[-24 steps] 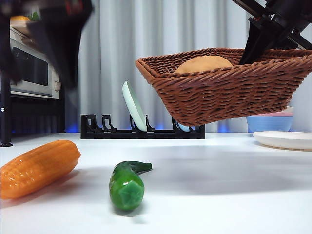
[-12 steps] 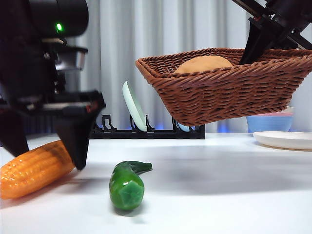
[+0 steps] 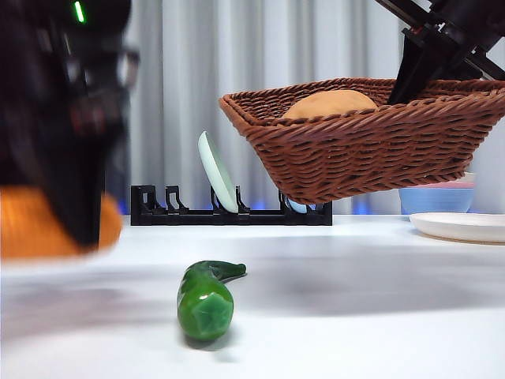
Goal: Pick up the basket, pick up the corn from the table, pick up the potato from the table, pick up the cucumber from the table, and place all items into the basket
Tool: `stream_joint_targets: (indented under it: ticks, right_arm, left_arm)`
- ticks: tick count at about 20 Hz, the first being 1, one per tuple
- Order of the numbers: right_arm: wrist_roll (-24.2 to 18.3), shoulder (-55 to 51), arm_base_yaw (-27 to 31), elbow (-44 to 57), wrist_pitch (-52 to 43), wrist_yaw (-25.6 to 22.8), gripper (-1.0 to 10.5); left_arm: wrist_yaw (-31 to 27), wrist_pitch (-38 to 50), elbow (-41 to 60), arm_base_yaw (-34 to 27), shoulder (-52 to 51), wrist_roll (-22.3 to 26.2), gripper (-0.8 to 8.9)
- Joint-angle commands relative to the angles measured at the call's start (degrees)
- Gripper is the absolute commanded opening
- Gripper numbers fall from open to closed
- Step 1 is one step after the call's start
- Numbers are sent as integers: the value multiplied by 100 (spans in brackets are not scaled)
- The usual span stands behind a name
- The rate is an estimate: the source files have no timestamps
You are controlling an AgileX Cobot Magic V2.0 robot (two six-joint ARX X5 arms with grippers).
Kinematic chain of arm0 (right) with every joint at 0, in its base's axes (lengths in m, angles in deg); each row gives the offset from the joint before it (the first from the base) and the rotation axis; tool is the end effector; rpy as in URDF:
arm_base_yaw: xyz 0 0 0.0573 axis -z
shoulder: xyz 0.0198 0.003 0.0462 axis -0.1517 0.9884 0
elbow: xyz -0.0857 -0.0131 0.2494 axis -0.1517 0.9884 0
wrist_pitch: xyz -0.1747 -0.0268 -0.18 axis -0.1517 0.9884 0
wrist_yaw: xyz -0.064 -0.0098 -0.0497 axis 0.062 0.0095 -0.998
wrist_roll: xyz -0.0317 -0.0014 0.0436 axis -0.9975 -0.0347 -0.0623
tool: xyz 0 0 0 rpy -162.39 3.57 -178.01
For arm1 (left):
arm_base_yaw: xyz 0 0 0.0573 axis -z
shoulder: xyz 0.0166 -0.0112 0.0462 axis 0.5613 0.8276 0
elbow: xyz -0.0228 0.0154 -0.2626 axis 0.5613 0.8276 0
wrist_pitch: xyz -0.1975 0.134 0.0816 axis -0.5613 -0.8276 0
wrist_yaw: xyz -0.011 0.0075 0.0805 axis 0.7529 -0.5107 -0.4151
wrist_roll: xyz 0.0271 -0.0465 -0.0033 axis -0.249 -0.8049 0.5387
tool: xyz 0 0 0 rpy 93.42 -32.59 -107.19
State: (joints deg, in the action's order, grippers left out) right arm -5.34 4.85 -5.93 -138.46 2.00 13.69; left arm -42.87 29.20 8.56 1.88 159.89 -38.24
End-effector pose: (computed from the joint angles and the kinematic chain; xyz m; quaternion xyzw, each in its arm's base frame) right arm 0.2628 0.0793 0.2887 0.1165 0.4090 0.2348 0.8741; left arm 0.1850 -0.1411 0.2351 0.0968 0.5999 -0.2905 0.7392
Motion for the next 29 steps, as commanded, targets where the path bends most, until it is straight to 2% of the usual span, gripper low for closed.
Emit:
stream_joint_targets:
  ticks: [1, 3, 5, 7, 8, 10, 12, 14, 19, 20, 21, 22, 23, 24, 29]
  right_arm:
    - [79, -15, -7, -4, -101, 50, -11]
    - [81, -15, -7, -4, -101, 50, -11]
    - [85, -15, -17, -4, -101, 55, -11]
    - [98, -15, -17, -4, -101, 61, -11]
    - [101, -15, -17, -4, -101, 68, -11]
    - [105, -15, -17, -4, -98, 68, -11]
    - [146, -15, -17, -4, -98, 70, -11]
    - [146, -15, -50, -4, -96, 63, -11]
    - [144, -15, -170, -4, -94, 63, -11]
    - [144, -15, -210, -4, -94, 61, -11]
    - [144, -15, -238, -4, -96, 61, -11]
    - [142, -15, -275, -4, -94, 59, -11]
    - [144, -13, -315, -4, -94, 59, -11]
    - [142, -13, -363, -4, -96, 50, -11]
    - [144, -13, -424, -4, -96, 55, -11]
  left_arm:
    - [1550, -739, -525, 26, -514, 780, -5]
    - [2299, -444, -1075, 37, -887, 815, -5]
    - [2339, 592, -1591, 39, -1084, 378, -5]
    - [1998, 2050, -1790, 70, -1091, -282, -5]
    - [1611, 2752, -1790, 107, -1014, -525, -5]
    - [844, 3386, -1790, 210, -774, -706, -5]
    - [260, 3480, -1790, 361, -341, -710, -5]
    - [-48, 3475, -1790, 457, 173, -691, -5]
    - [-79, 3556, -1790, 542, 1207, -656, 1]
    - [-68, 3552, -1790, 555, 1335, -654, 26]
    - [-52, 3550, -1790, 564, 1423, -651, 134]
    - [-55, 3545, -1790, 564, 1473, -654, 343]
    - [-74, 3552, -1790, 564, 1473, -656, 513]
    - [-81, 3598, -1790, 586, 1473, -656, 573]
    - [-22, 3545, -1915, 636, 1325, -704, 571]
